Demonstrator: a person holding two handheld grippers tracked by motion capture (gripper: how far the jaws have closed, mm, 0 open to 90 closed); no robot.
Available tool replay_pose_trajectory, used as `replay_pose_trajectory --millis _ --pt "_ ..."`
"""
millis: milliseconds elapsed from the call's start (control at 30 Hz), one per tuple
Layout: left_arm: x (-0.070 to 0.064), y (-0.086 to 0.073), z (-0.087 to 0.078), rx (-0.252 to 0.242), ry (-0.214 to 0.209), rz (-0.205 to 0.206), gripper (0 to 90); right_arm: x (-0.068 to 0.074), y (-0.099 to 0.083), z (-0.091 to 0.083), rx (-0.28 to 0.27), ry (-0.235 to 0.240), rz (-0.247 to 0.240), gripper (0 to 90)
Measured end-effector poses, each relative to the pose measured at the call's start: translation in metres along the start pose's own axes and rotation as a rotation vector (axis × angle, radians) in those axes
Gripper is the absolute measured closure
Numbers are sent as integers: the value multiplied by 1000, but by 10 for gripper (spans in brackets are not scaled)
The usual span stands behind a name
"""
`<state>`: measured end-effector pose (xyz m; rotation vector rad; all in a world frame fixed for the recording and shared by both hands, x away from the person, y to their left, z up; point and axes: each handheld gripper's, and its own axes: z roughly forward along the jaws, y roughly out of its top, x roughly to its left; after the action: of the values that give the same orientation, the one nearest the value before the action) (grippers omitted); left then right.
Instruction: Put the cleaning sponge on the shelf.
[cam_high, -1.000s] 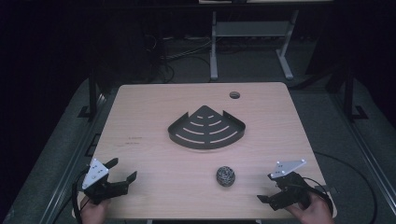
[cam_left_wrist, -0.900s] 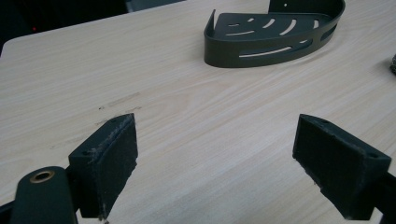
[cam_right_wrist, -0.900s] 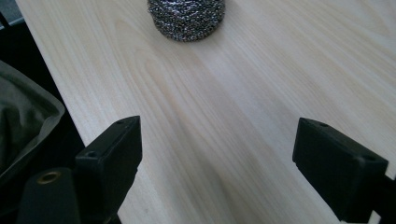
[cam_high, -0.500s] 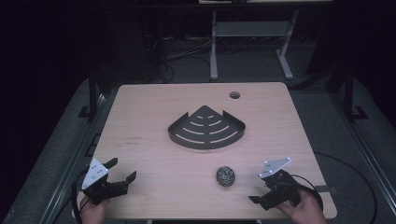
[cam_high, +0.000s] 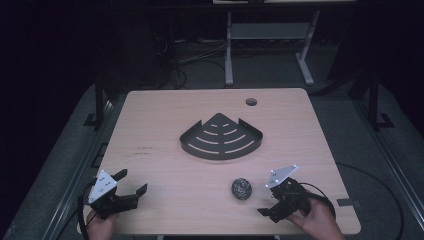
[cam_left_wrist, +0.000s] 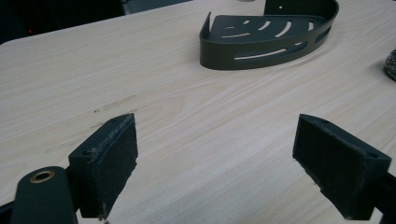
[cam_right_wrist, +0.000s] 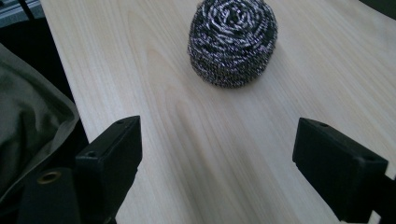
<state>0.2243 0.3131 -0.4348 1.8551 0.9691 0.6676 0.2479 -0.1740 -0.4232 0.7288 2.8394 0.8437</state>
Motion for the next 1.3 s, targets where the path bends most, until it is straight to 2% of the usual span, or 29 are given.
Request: replay_pose_trajectory --millis 100,500,733,1033,1300 --pt "1 -1 0 1 -4 -6 132 1 7 3 9 2 -21 153" --pt "1 0 -1 -3 -2 -8 132 -1 34 20 46 25 -40 153" --pt "0 0 0 -7 -2 -4 132 -5 41 27 73 19 -28 153" --pt "-1 0 0 -4 -4 1 132 -6 54 37 101 28 -44 155" --pt "-1 1 -1 -6 -2 0 132 -8 62 47 133 27 -40 160"
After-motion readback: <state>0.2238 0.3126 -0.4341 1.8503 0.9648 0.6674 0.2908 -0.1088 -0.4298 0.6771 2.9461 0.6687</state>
